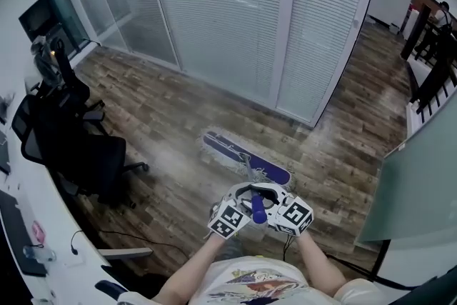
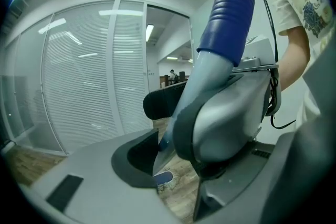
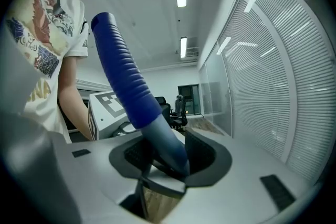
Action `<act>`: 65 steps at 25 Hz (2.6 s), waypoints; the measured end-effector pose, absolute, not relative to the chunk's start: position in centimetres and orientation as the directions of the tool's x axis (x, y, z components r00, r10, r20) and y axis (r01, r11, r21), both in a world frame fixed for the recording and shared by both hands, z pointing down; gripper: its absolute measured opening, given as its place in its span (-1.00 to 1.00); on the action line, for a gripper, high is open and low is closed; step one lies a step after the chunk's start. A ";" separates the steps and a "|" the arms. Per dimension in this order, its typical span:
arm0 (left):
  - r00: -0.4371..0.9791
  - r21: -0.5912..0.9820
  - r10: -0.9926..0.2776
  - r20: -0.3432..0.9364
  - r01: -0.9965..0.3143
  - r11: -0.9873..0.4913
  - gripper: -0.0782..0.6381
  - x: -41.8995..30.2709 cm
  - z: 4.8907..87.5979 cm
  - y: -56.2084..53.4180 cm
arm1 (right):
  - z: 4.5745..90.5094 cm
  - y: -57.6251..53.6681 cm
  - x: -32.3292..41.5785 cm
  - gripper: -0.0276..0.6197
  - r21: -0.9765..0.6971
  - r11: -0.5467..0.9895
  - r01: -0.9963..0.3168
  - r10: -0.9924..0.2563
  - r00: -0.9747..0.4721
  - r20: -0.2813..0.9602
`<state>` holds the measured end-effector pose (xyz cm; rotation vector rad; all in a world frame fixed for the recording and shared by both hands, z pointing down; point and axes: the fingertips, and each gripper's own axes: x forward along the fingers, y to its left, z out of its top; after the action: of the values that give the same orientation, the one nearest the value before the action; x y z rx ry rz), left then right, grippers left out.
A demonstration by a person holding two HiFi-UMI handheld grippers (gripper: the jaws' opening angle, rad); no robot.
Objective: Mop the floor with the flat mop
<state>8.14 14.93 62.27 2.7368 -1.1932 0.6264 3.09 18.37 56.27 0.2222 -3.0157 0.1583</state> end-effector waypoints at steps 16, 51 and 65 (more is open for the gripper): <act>0.549 -0.107 -0.743 0.384 -0.772 -0.626 -0.40 13.9 66.3 25.9 | 60.5 30.2 8.9 -0.41 -0.028 0.998 -0.050 -0.043 -0.978 0.203; 0.678 -0.035 -0.640 0.361 -0.676 -0.736 -0.39 -6.1 66.8 0.2 | 61.2 3.9 -11.8 -0.39 -0.044 0.983 -0.181 -0.166 -0.959 0.229; 0.692 -0.015 -0.623 0.364 -0.665 -0.747 -0.37 -9.5 66.3 -11.6 | 61.0 -7.9 -15.4 -0.38 -0.052 0.979 -0.195 -0.181 -0.963 0.201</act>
<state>-9.51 -11.64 66.32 2.7800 -1.0624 0.5319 -15.36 -7.91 60.98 0.2805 -2.9295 0.1063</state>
